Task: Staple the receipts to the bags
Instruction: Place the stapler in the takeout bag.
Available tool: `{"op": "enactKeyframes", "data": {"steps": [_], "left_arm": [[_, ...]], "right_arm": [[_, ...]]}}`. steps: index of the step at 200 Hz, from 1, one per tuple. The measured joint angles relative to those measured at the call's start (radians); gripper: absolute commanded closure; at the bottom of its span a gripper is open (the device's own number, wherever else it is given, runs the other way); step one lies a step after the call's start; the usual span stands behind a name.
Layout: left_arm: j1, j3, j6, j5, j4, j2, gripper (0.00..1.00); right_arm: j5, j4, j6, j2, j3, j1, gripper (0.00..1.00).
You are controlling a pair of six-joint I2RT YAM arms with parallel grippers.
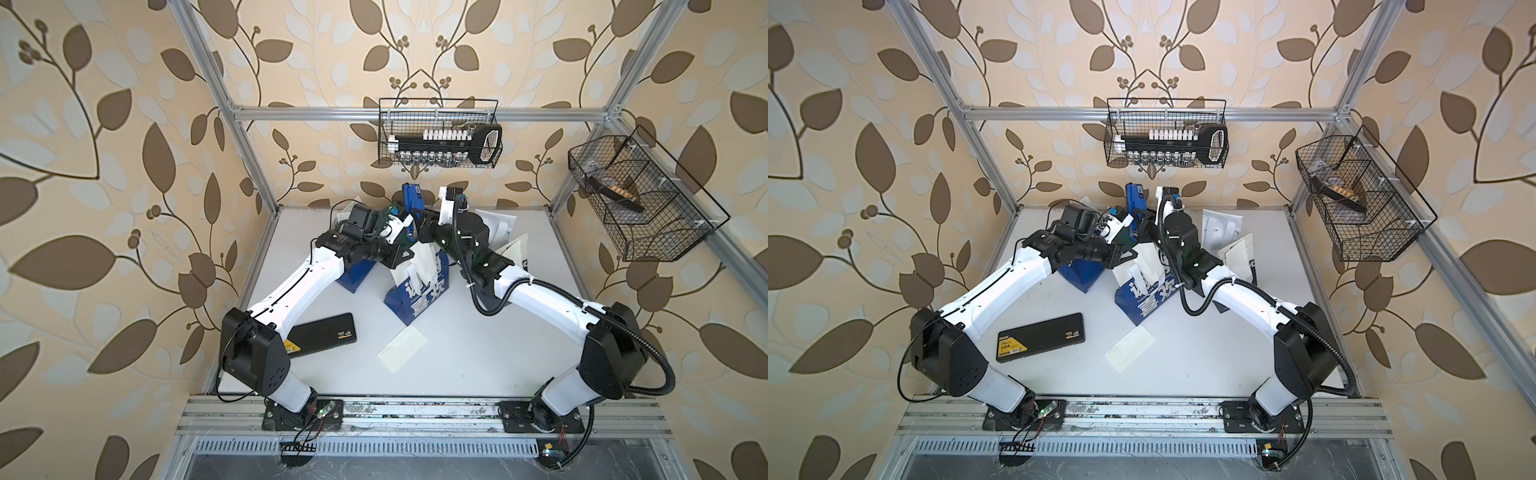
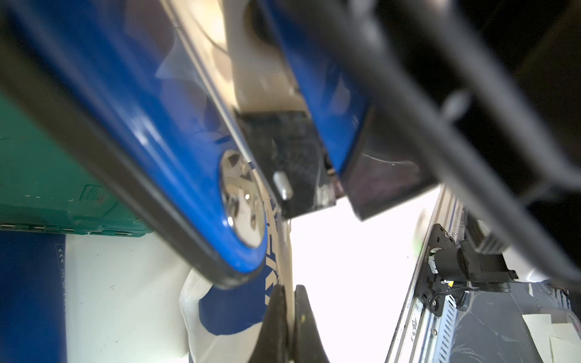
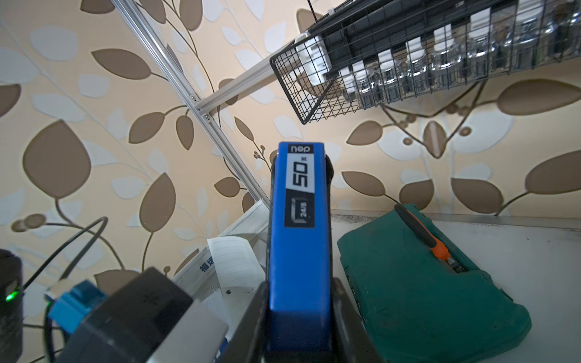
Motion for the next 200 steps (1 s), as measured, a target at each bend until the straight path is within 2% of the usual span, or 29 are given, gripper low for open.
{"op": "enactKeyframes", "data": {"steps": [76,200], "left_arm": [[0.0,0.008,-0.04,-0.007,0.013,0.011,1.0],[-0.002,0.042,-0.101,-0.007,0.002,0.035,1.0]], "right_arm": [[0.0,-0.01,0.011,-0.003,-0.03,0.0,1.0],[0.01,-0.014,-0.122,-0.04,-0.045,0.014,1.0]]}}
